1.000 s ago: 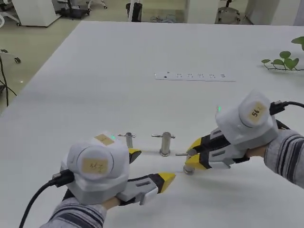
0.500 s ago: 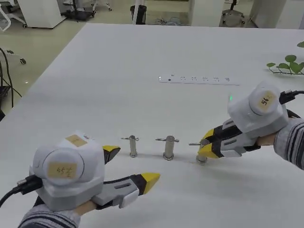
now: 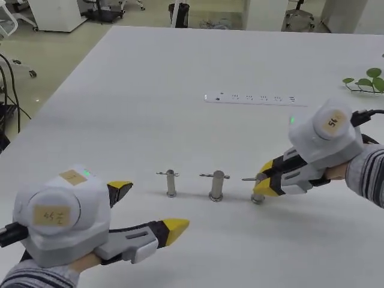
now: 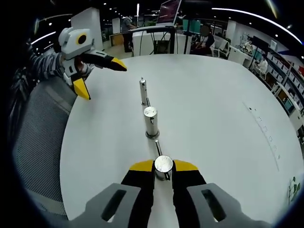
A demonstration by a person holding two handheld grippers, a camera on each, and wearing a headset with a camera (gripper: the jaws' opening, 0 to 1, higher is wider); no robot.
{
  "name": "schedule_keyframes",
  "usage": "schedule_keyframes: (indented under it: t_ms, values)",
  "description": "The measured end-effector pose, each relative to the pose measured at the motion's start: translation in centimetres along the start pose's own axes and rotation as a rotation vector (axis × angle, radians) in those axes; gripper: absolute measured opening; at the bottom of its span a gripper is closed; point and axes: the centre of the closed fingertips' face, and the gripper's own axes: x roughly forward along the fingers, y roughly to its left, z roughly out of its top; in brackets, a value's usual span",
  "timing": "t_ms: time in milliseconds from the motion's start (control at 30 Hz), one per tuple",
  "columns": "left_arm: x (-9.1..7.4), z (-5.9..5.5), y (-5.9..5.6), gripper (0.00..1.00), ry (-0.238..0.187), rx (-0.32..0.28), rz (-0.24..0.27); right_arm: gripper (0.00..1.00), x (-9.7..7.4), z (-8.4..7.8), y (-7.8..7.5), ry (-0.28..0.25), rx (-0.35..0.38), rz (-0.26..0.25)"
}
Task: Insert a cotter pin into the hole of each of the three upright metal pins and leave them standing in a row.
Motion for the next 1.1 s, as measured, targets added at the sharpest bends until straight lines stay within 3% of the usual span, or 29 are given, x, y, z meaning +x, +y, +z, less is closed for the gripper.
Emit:
schedule_keyframes:
  t_ms: [400,467,600,733,800,967,1100]
  values:
    - [0.3,-0.3,-0.2,0.76,0.005,-0.014,-0.009,0.09,-0.2,-0.4,-0.3,-0.001,0.044,0.005]
    - [0.3,-0.3,-0.2,0.77,0.006,-0.019,-0.007,0.09,-0.2,-0.4,-0.3,0.002,0.005,0.01]
    - [0.4,-0.4,-0.2,0.8,0.012,-0.011,-0.007,0.09,-0.2,-0.4,-0.4,-0.005,0.03,0.003]
    - [0.4,-0.4,-0.1,0.86,0.011,-0.013,-0.006,0.18,-0.5,-0.3,-0.6,-0.04,0.036,-0.022]
    - [0.4,-0.4,0.0,0.87,0.01,-0.011,0.0,0.26,-0.8,-0.1,-0.7,-0.062,0.069,-0.038]
    - [0.5,-0.2,0.3,0.93,0.008,-0.016,0.007,0.3,-1.8,-0.2,-0.4,-0.085,0.108,-0.074]
    - [0.5,0.5,0.5,0.98,-0.013,-0.03,0.013,0.39,-3.0,-0.1,-0.3,-0.131,0.24,-0.135]
